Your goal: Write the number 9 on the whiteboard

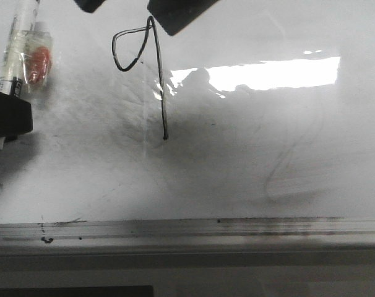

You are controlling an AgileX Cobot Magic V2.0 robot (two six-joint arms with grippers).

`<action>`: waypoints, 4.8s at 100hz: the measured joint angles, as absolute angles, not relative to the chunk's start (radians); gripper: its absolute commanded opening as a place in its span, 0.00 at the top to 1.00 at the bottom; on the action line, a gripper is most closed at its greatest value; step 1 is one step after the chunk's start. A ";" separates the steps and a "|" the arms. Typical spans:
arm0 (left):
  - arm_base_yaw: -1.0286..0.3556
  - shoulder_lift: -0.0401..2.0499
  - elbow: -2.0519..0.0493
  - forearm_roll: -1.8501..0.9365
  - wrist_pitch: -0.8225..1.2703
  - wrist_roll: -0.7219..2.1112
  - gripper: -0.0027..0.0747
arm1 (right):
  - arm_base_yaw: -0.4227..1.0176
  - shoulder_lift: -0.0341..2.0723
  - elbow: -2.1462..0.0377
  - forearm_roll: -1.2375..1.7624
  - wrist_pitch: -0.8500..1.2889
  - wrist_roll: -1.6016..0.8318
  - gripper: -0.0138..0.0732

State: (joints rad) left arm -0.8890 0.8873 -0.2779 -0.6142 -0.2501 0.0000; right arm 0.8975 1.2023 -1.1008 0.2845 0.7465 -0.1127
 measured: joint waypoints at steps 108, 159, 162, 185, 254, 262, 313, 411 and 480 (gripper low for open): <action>-0.898 0.947 -0.299 -0.695 -0.250 -0.012 0.50 | 0.897 1.203 -1.101 0.284 0.754 -0.111 0.42; -0.890 0.617 -0.285 -0.567 -0.178 -0.013 0.94 | 0.897 1.005 -0.975 0.206 0.593 -0.111 0.91; -0.890 0.582 -0.282 -0.547 -0.171 -0.013 0.99 | 0.897 0.976 -0.947 0.202 0.557 -0.111 0.91; -0.890 0.292 -0.217 -0.407 -0.141 -0.013 0.99 | 0.897 0.695 -0.637 0.149 0.207 -0.115 0.91; -0.890 0.026 -0.040 -0.331 -0.128 -0.013 0.99 | 0.897 0.186 -0.114 0.104 -0.027 -0.119 0.91; -0.890 0.026 -0.040 -0.331 -0.128 -0.013 0.99 | 0.897 0.186 -0.114 0.104 -0.021 -0.119 0.91; -0.890 0.026 -0.011 -0.327 -0.126 -0.013 0.99 | 0.897 0.186 -0.114 0.102 -0.019 -0.120 0.91; -0.090 -0.004 -0.007 0.036 0.332 -0.013 0.99 | 0.897 0.186 -0.114 0.102 -0.019 -0.121 0.91; -0.090 -0.004 -0.007 0.036 0.334 -0.013 0.99 | 0.897 0.185 -0.114 0.102 -0.019 -0.121 0.91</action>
